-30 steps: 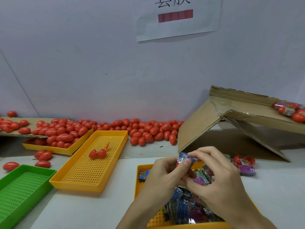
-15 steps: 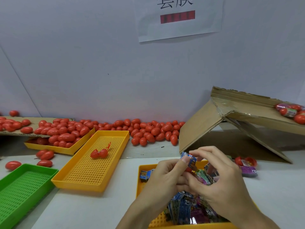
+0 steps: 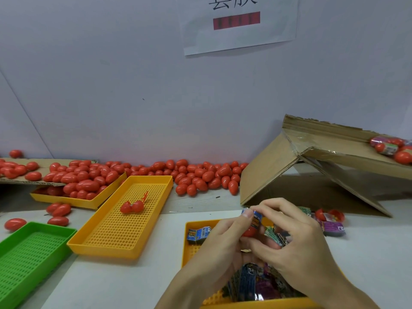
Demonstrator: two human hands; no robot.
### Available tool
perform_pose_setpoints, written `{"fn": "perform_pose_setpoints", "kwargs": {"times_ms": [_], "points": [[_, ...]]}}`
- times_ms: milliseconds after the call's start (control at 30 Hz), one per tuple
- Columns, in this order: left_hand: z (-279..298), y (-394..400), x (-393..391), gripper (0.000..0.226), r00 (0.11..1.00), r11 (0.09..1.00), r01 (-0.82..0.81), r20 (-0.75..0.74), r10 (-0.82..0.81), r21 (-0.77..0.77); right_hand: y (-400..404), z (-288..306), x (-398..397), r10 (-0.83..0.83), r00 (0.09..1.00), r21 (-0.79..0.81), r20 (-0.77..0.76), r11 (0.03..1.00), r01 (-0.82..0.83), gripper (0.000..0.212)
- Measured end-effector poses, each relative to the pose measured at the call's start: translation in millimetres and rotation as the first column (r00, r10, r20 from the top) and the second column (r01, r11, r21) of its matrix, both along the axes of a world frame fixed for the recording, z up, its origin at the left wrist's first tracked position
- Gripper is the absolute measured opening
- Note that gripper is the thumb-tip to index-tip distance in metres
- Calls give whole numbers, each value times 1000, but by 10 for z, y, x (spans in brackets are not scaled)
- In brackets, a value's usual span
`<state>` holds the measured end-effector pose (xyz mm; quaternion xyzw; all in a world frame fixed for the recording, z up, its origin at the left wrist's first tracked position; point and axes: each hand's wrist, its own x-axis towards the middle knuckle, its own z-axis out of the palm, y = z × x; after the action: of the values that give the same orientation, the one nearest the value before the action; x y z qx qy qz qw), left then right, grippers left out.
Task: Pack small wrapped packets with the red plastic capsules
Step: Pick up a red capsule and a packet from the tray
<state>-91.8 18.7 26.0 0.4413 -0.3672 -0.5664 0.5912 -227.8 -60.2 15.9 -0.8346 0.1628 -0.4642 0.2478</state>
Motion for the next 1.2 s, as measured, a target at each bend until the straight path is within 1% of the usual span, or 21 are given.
{"fn": "perform_pose_setpoints", "kwargs": {"times_ms": [133,333,433,600,733,833,900,967,1033,1100,1167,1200], "points": [[2,-6,-5,38,1000,1000,5,-15,-5,-12,-10,-2,5,1,1000,20,3,1000,-1,52],[-18,-32,-59,38,998,996,-58,24,59,-61,-30,52,-9,-52,996,23,72,998,51,39],[-36,-40,-85,39,996,995,-75,36,78,-64,-48,36,-9,-44,997,16,66,999,43,49],[-25,-43,-77,40,991,987,-118,48,124,-106,0,76,6,-7,997,9,73,1000,7,45],[-55,-66,-114,35,977,971,-190,66,201,-147,43,105,26,4,998,-11,68,1000,-3,61],[-94,-95,-177,34,960,949,-257,65,272,-181,24,44,23,-47,995,-33,93,998,50,55],[-106,-103,-209,32,946,936,-288,92,310,-202,20,26,17,-60,993,-36,106,997,65,54],[-105,-92,-202,27,911,919,-321,192,365,-227,13,28,14,-57,994,-34,95,998,61,51],[-99,-72,-165,18,825,900,-342,371,425,-270,1,26,5,-79,995,-52,59,995,82,53],[-103,-51,-137,16,722,894,-314,531,443,-320,-21,-8,-10,-109,994,-74,10,991,109,56],[-102,-45,-142,13,638,875,-319,600,483,-365,-30,-56,-12,-135,990,-80,-28,988,133,57],[-95,-47,-152,11,618,864,-333,605,502,-377,-22,-69,-4,-150,988,-92,-36,985,147,57]]}}
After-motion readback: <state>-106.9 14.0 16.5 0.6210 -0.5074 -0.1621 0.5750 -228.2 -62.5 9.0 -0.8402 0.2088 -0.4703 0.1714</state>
